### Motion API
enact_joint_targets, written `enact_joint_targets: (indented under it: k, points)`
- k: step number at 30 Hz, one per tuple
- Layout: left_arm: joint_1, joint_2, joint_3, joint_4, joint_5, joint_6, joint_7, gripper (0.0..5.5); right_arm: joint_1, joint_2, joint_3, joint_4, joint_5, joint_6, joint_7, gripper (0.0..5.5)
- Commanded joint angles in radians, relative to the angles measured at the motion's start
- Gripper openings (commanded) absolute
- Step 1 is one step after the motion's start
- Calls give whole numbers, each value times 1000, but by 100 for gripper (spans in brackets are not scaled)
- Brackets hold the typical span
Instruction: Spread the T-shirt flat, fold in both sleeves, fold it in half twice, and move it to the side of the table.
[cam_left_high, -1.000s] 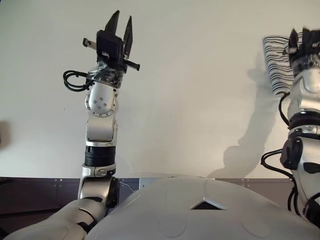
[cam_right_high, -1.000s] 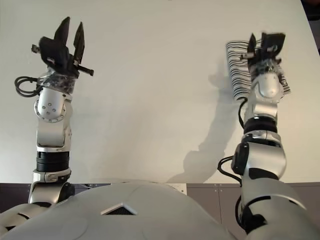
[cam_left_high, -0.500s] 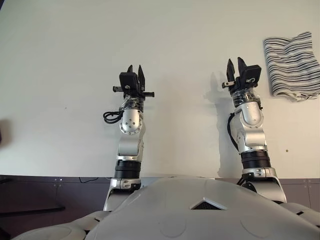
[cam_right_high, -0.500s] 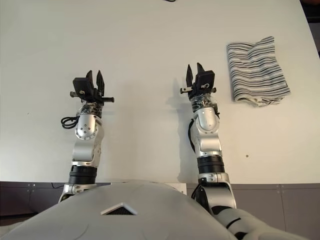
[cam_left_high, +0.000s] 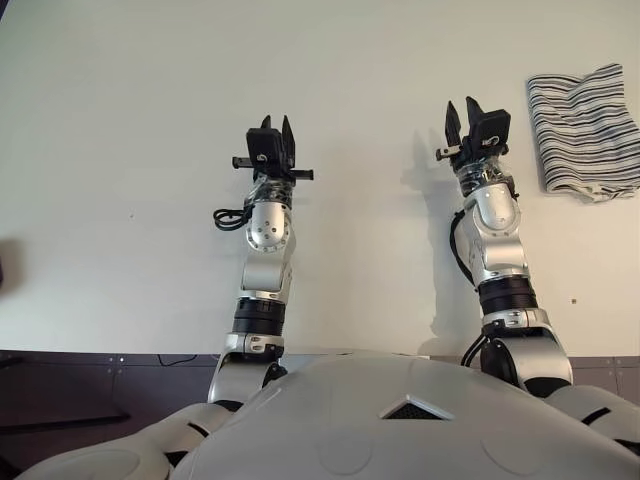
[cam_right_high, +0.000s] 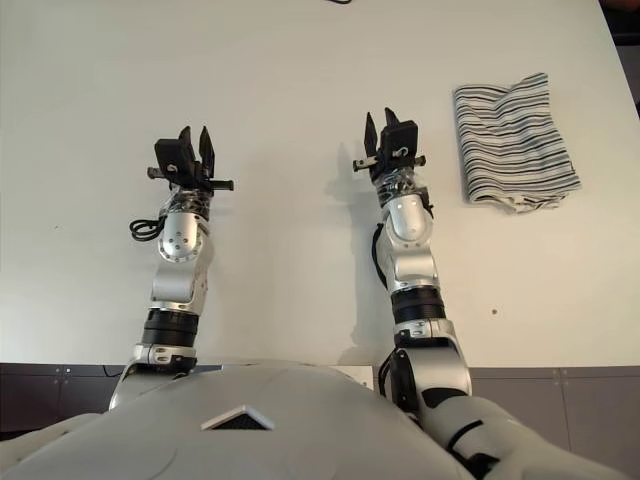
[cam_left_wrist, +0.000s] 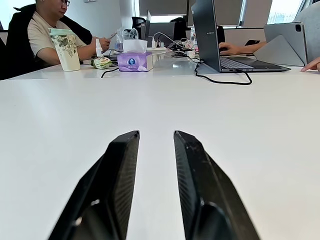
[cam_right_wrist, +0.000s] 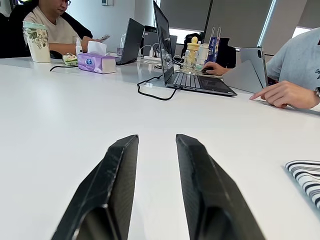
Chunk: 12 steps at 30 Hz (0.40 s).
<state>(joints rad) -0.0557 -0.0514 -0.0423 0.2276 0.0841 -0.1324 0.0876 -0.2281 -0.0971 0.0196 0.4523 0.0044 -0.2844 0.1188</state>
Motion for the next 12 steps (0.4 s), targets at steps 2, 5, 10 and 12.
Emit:
enact_joint_targets:
  k: [2,5,10,12]
  points:
    - [-46,2,5,36,-2,-8,2,127,-46,8,-29,54,21,3,-2,137]
    - [-59,-2,2,50,2,-2,6,127,-49,7,-32,65,24,7,3,137]
    - [-68,-7,2,65,3,7,13,127,-51,3,-36,73,24,16,12,137]
    - [-71,-10,0,68,4,9,15,127,-51,2,-37,73,24,19,17,137]
